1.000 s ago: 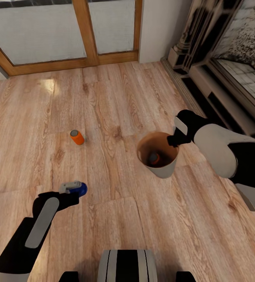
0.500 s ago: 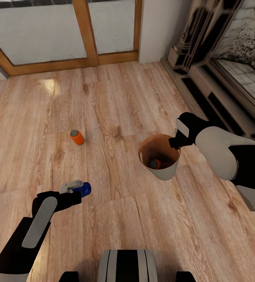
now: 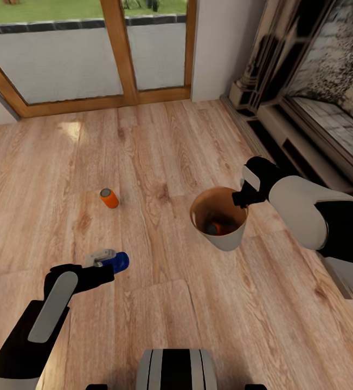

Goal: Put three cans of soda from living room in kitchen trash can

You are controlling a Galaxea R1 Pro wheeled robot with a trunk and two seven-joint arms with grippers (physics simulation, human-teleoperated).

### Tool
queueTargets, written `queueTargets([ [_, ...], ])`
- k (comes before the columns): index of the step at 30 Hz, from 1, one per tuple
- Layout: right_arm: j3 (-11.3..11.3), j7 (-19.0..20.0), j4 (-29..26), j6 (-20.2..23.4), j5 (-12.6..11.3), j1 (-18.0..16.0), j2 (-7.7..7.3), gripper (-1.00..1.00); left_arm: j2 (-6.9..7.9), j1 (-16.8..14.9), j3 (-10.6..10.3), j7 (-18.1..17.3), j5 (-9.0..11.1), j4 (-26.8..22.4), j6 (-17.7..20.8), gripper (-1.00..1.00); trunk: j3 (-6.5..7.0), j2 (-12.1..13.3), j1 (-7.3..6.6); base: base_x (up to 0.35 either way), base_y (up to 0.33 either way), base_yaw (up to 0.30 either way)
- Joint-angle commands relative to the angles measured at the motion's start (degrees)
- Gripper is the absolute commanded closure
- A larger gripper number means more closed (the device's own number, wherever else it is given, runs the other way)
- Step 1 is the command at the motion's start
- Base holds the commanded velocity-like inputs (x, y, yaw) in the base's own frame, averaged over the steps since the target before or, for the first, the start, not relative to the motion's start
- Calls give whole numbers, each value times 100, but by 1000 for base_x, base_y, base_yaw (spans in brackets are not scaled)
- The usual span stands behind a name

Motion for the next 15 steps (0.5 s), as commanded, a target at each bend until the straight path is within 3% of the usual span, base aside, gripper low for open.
queueTargets([
  [1,-13,20,8,0,-23,3,-10,100,5,-1,1,0,3,0,4,100,23,2,-2,0,0,0],
  [6,-3,66,6,0,-49,76,-4,100,120,-13,70,0,96,0,4,100,134,8,-15,0,0,0],
  [10,12,72,34,0,-50,94,33,100,174,-24,201,0,307,0,4,100,222,14,-25,0,0,0],
  [14,19,75,45,0,-39,126,83,100,449,-41,263,-6,749,-1,4,100,311,19,-36,0,0,0],
  [15,20,75,42,0,-30,185,108,100,707,-52,276,-8,1231,0,4,100,333,20,-38,0,0,0],
])
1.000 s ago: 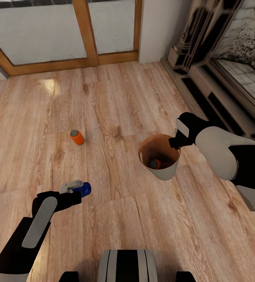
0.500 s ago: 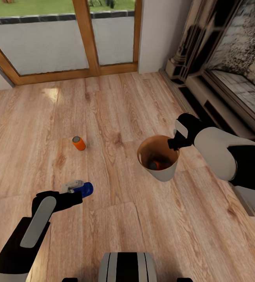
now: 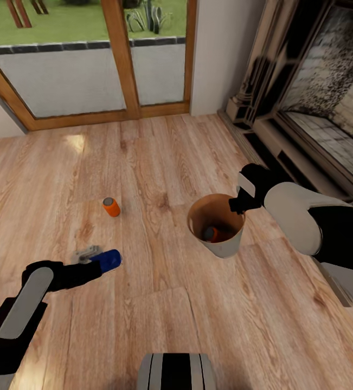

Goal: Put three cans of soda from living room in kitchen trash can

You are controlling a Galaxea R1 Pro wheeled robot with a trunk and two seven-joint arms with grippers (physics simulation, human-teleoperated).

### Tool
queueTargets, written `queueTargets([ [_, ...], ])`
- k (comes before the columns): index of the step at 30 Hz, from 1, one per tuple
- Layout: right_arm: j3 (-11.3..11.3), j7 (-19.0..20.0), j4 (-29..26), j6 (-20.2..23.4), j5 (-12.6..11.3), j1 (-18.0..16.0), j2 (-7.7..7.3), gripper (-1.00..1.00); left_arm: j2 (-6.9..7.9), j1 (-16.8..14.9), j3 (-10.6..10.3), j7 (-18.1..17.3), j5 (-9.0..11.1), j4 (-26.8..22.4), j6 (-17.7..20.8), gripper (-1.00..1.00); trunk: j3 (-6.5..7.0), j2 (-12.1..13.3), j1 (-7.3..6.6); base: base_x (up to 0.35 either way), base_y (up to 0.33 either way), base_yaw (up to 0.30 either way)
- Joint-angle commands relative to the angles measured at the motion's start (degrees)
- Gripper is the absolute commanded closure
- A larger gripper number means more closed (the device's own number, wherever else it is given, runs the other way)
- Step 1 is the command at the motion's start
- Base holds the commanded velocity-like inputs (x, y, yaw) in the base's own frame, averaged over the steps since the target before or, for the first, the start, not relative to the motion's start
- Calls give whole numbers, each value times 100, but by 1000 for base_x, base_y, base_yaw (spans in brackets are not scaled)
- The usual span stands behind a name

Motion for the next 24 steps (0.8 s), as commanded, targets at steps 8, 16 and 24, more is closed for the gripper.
queueTargets([
  [8,-45,12,-49,0,-38,361,322,100,313,-21,9,-8,770,1,9,100,90,6,-10,0,0,0],
  [16,-40,9,-72,0,-38,588,422,100,353,-92,-5,-31,1765,1,9,100,90,6,-10,0,0,0],
  [24,-42,3,-75,0,-38,714,481,100,360,-243,-7,-540,2074,1,9,100,90,6,-10,0,0,0],
])
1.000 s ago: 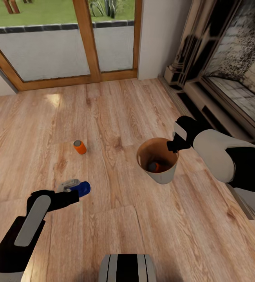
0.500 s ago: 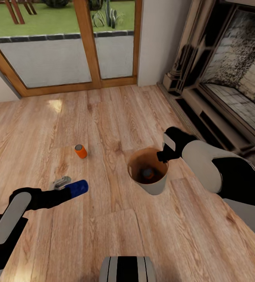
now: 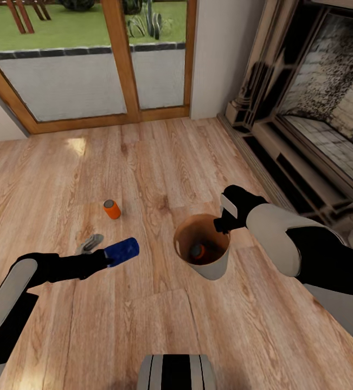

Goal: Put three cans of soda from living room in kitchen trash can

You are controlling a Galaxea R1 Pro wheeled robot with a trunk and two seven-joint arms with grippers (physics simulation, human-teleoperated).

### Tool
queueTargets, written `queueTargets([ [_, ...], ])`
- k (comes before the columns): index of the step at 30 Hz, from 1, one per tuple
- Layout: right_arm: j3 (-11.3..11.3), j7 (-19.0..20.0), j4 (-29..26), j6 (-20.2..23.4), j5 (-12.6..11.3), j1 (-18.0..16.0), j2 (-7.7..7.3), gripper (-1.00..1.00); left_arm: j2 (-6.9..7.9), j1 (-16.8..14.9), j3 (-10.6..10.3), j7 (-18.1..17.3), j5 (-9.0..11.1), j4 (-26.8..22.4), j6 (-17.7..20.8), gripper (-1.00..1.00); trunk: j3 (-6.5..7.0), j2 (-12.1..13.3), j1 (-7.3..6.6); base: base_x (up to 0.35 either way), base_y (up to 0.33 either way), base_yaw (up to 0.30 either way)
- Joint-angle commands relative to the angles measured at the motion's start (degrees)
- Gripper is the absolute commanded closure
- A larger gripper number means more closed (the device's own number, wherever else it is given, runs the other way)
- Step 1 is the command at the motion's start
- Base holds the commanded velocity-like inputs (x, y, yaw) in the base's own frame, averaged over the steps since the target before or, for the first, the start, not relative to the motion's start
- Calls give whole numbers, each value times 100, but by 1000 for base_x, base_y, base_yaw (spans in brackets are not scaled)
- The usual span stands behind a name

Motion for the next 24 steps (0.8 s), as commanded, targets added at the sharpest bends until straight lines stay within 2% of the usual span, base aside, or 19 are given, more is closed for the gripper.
queueTargets([
  [1,-18,13,-2,0,-39,23,10,100,1,-38,0,-94,-6,1,9,100,0,0,-1,0,0,0],
  [4,-17,12,-6,0,-39,54,23,100,9,-91,-7,-233,334,1,9,100,0,0,-1,0,0,0],
  [5,-16,13,-7,0,-39,61,33,100,45,-108,-11,-266,700,1,9,100,0,0,-1,0,0,0],
  [6,-16,13,-8,0,-39,64,40,100,80,-115,-12,-278,889,1,9,100,0,0,-1,0,0,0],
  [7,-16,13,-8,0,-39,68,67,100,170,-141,-13,-296,1232,1,9,100,0,0,-1,0,0,0],
  [10,-16,14,-9,0,-39,71,102,100,275,-204,-14,-312,1596,1,9,100,0,0,-1,0,0,0],
  [11,-15,16,-9,0,-39,73,126,100,329,-241,-12,-325,1805,1,9,100,0,0,-1,0,0,0],
  [12,-15,17,-9,0,-39,74,132,100,339,-249,-12,-329,1867,1,9,100,0,0,-1,0,0,0],
  [14,-15,12,-9,0,-39,74,177,100,363,-279,-12,-335,2221,1,9,100,0,0,-1,0,0,0],
  [15,-15,11,-9,0,-39,75,188,100,368,-293,-13,-335,2315,1,9,100,0,0,-1,0,0,0],
  [16,-15,8,-12,0,-39,75,212,100,380,-372,-16,-338,2572,1,9,100,0,0,-1,0,0,0],
  [21,-15,11,-16,0,-39,79,239,100,375,-439,-18,-343,2916,1,9,100,0,0,-1,0,0,0],
  [24,-15,10,-18,0,-39,82,278,100,365,-469,-18,-342,3252,1,9,100,0,0,-1,0,0,0],
])
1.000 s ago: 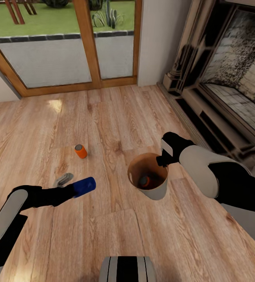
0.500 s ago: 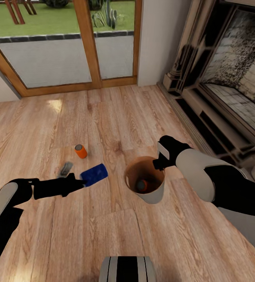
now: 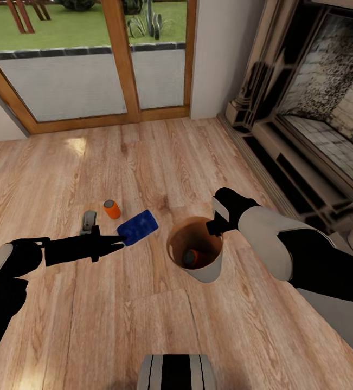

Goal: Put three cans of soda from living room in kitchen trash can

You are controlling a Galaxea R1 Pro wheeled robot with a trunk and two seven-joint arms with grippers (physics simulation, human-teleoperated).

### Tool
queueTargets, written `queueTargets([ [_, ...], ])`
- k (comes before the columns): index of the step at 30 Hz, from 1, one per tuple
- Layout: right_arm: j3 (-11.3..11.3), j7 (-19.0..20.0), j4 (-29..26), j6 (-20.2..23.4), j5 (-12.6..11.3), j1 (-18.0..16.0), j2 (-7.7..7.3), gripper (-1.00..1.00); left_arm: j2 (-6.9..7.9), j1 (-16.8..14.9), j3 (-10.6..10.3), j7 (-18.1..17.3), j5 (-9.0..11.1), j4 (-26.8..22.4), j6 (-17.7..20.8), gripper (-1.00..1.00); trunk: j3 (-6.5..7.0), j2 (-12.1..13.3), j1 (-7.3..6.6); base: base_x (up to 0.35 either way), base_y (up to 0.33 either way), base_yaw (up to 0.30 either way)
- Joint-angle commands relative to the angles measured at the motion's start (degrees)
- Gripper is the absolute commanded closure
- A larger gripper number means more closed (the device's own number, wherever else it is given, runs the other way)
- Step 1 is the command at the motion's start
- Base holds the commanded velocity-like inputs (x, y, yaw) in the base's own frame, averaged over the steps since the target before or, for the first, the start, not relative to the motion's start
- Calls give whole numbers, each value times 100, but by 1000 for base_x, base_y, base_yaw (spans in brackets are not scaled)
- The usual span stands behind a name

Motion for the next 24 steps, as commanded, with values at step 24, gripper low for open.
queueTargets([
  [24,-59,-21,-178,0,-90,-1,4,100,-661,-219,-695,59,490,1,5,100,0,0,-1,0,0,0],
])
